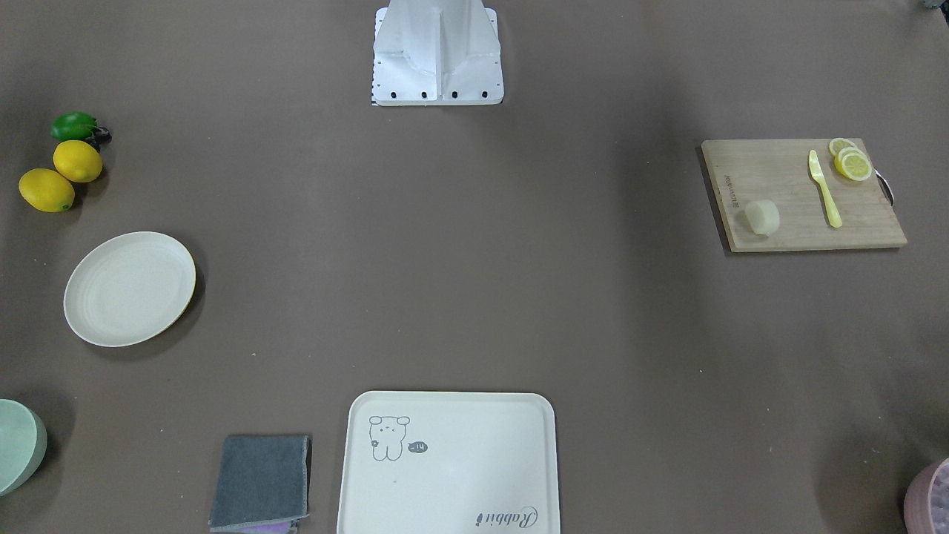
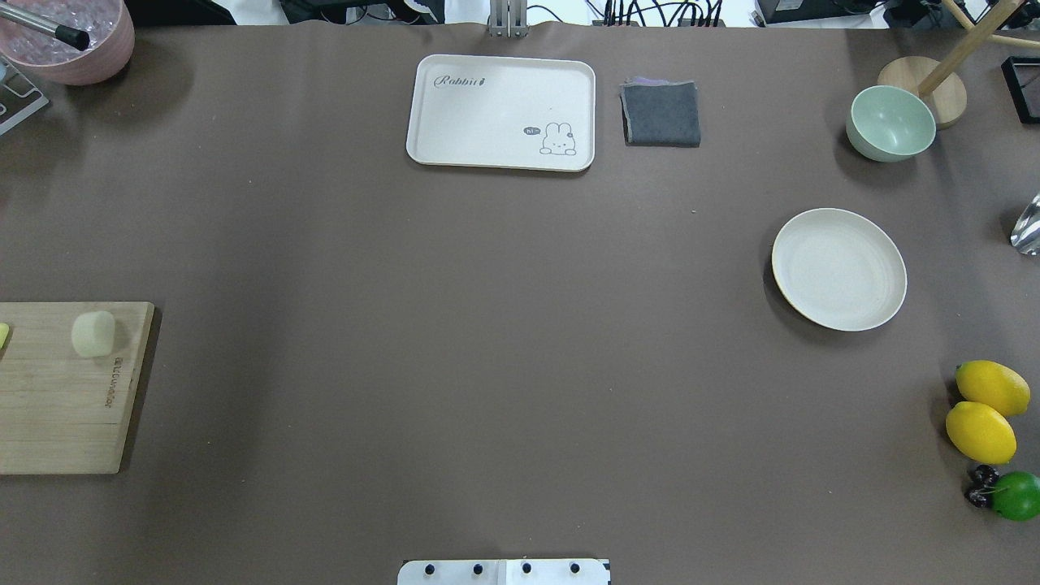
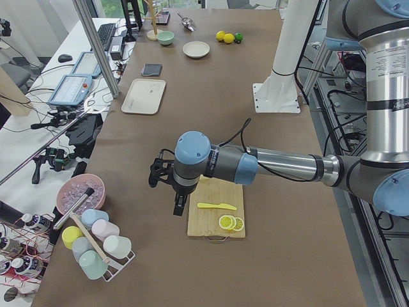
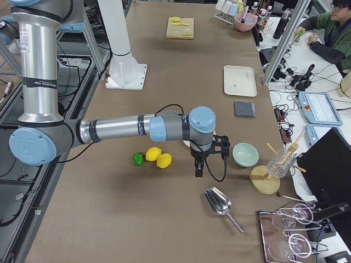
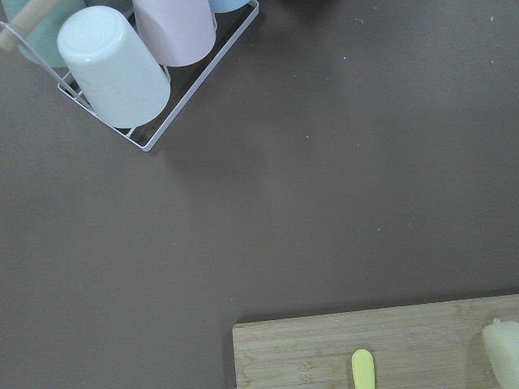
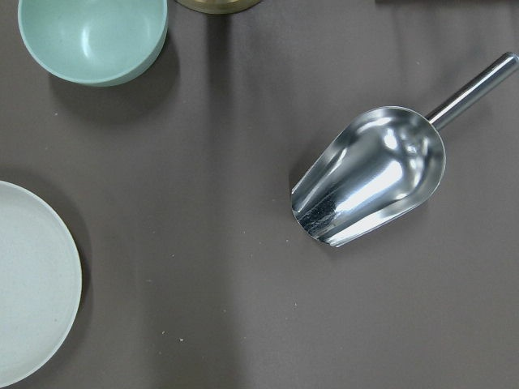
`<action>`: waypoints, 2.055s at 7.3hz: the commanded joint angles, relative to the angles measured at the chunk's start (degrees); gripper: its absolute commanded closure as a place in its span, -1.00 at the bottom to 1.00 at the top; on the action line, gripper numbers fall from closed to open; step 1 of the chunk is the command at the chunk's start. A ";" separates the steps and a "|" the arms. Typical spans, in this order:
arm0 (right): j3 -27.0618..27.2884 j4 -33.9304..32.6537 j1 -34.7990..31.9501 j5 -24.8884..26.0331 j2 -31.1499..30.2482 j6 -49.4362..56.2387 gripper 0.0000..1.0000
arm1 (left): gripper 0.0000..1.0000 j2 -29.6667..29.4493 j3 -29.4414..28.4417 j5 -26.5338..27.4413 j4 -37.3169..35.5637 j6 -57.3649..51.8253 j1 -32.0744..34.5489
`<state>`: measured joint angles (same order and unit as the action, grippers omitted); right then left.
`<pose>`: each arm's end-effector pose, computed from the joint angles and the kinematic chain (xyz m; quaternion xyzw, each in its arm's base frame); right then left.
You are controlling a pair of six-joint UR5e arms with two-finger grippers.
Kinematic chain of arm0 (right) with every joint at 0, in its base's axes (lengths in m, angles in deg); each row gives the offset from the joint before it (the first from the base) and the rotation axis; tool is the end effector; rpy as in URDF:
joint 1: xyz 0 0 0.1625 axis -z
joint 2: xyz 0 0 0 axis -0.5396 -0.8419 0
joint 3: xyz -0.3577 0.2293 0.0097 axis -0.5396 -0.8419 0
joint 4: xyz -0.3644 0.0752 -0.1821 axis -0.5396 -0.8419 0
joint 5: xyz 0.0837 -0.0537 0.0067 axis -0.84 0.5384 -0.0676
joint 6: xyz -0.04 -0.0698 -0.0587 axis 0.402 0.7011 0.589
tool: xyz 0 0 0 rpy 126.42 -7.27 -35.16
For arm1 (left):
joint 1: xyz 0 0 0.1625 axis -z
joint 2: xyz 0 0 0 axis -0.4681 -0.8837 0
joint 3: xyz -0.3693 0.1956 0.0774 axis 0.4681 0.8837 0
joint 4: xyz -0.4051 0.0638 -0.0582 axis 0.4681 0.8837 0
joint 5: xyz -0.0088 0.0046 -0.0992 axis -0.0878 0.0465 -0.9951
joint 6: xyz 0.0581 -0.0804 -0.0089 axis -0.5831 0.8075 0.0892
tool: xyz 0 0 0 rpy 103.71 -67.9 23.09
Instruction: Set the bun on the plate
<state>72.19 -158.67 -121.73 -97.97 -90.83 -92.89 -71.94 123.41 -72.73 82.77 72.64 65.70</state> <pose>0.0562 -0.4797 0.5853 0.0266 -0.3780 0.0283 0.9250 -0.0889 -0.4419 0.5799 0.1172 0.3906 0.0057 0.9131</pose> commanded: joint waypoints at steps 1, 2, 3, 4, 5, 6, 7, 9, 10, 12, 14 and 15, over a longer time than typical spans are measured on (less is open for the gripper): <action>-0.01 0.00 0.39 -0.05 0.12 -0.01 -1.00 | -0.96 0.08 0.55 0.00 -0.06 0.11 -0.01; 0.17 0.00 0.39 -0.49 0.21 -0.19 -1.00 | -0.96 0.08 0.55 0.09 -0.06 0.11 0.08; 0.26 0.00 0.48 -0.58 0.47 -0.28 -1.00 | -0.96 0.08 0.29 0.17 -0.06 0.19 -0.01; 0.17 -0.09 0.56 -0.67 0.64 -0.28 -1.00 | -0.96 -0.01 0.20 0.26 -0.06 0.28 -0.01; -0.01 -0.09 0.57 -0.58 0.65 -0.28 -1.00 | -0.96 -0.01 0.20 0.26 -0.06 0.28 -0.01; -0.09 -0.09 0.57 -0.67 0.65 -0.45 -1.00 | -0.96 -0.01 0.11 0.26 -0.06 0.28 -0.01; -0.01 -0.09 0.57 -0.67 0.65 -0.54 -1.00 | -0.97 -0.01 0.29 0.18 -0.15 0.28 -0.01; 0.08 0.00 0.57 -0.76 0.73 -0.28 -1.00 | -0.97 -0.01 0.29 0.09 -0.15 0.37 -0.01; 0.25 0.00 0.74 -0.67 0.73 -0.28 -1.00 | -0.96 -0.35 0.20 0.18 -0.15 0.37 -0.10; 0.34 0.00 0.74 -0.58 0.73 -0.19 -1.00 | -0.97 -0.53 0.11 0.09 -0.06 0.37 -0.10; 0.43 0.00 0.74 -0.58 1.26 -0.62 -1.00 | -0.97 -0.10 0.29 0.00 2.12 -0.07 -0.36; 0.17 -0.09 0.74 -0.76 1.78 -0.71 -1.00 | -0.97 0.69 -0.15 0.00 4.14 -0.07 -0.45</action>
<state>72.54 -158.68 -120.99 -98.60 -89.58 -93.43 -72.02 123.54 -72.66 84.73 72.64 65.37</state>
